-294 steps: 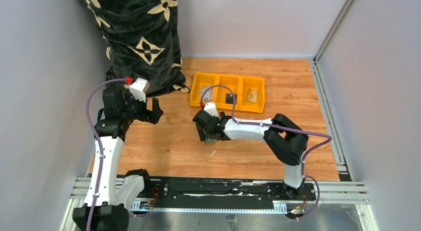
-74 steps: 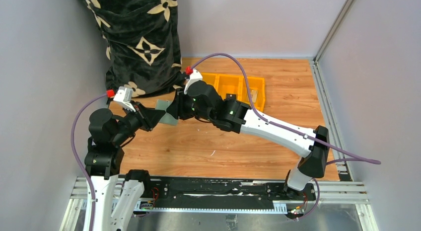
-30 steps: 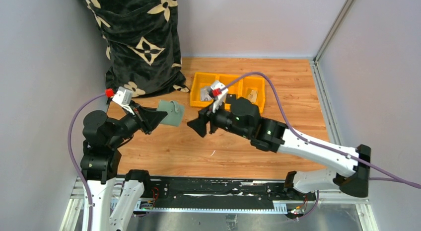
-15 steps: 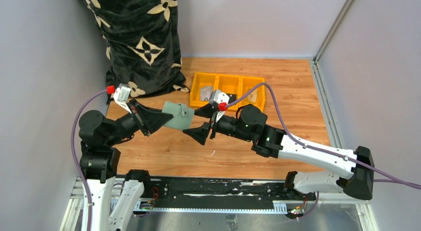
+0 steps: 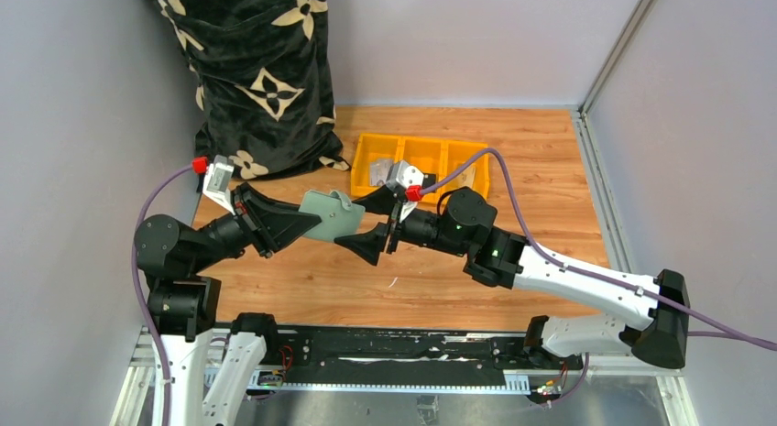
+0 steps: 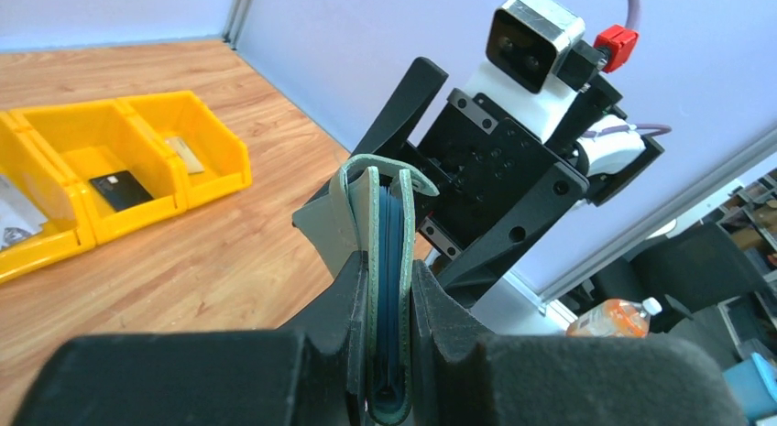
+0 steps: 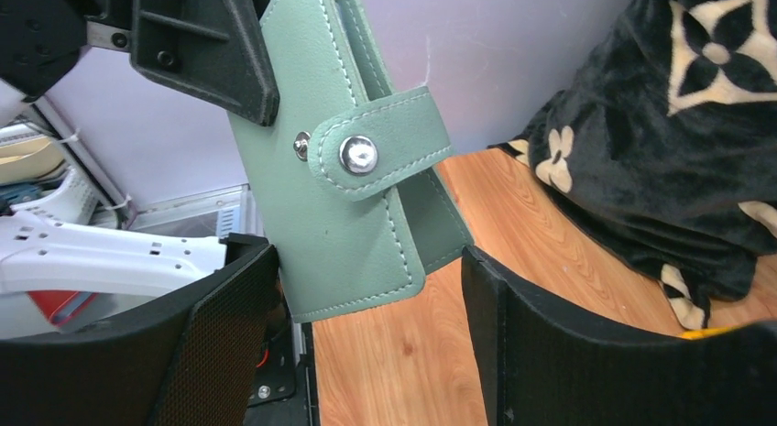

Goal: Take the credit cards out of the card holder
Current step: Open the card holder.

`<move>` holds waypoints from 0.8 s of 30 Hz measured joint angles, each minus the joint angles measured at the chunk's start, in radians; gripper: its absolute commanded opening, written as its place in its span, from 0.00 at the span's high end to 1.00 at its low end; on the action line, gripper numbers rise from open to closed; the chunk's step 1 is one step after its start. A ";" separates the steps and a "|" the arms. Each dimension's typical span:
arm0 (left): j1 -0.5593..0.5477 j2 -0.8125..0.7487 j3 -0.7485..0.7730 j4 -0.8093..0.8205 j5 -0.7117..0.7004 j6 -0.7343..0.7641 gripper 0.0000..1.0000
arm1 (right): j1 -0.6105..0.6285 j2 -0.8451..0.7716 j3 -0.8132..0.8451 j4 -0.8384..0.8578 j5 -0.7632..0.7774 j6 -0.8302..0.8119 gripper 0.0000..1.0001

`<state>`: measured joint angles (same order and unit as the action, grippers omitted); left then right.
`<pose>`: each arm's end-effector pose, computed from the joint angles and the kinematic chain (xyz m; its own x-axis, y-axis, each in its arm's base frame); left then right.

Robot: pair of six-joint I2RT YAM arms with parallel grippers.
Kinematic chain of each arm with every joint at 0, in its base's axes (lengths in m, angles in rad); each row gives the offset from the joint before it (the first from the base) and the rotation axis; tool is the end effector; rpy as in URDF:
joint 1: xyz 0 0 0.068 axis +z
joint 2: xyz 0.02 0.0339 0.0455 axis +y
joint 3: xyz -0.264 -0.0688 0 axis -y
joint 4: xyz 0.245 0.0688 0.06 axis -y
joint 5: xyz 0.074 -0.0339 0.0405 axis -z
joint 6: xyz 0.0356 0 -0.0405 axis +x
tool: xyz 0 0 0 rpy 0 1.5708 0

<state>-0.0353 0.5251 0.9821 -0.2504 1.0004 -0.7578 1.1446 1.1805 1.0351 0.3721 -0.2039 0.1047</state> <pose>0.0751 -0.0326 0.4269 -0.4301 -0.3562 -0.8296 0.7527 0.3659 -0.5473 0.1078 0.2550 0.4060 -0.0093 0.2271 -0.9738 -0.9776 0.2026 0.0566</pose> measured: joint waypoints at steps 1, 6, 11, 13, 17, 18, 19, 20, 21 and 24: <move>0.000 -0.002 -0.002 0.010 0.007 -0.006 1.00 | -0.003 -0.002 0.000 0.003 -0.017 0.002 0.25; 0.000 -0.008 -0.002 0.045 0.040 -0.028 1.00 | -0.018 -0.013 0.000 0.025 -0.102 0.016 0.32; 0.000 -0.010 -0.002 0.037 0.081 -0.033 1.00 | -0.042 -0.041 0.000 0.080 -0.145 0.047 0.37; 0.000 -0.013 -0.002 0.031 0.097 -0.034 1.00 | -0.054 -0.053 0.000 0.107 -0.145 0.061 0.39; -0.001 -0.017 -0.002 0.027 0.108 -0.036 1.00 | -0.064 -0.051 0.010 0.134 -0.159 0.083 0.43; -0.001 -0.018 -0.002 0.026 0.109 -0.036 1.00 | -0.064 -0.045 0.016 0.134 -0.164 0.087 0.44; -0.001 -0.018 -0.002 0.024 0.111 -0.036 1.00 | -0.064 -0.038 0.023 0.134 -0.171 0.091 0.44; -0.001 -0.018 -0.002 0.021 0.113 -0.035 1.00 | -0.064 -0.031 0.031 0.136 -0.174 0.094 0.44; -0.001 -0.018 -0.001 0.017 0.114 -0.035 1.00 | -0.064 -0.027 0.035 0.136 -0.176 0.097 0.45; -0.001 -0.018 0.000 0.009 0.115 -0.034 1.00 | -0.064 -0.015 0.037 0.138 -0.186 0.111 0.51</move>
<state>-0.0360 0.5072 0.9817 -0.2413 1.1156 -0.7921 1.0809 1.1652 1.0725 0.5102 -0.3897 0.2153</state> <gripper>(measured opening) 0.173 0.548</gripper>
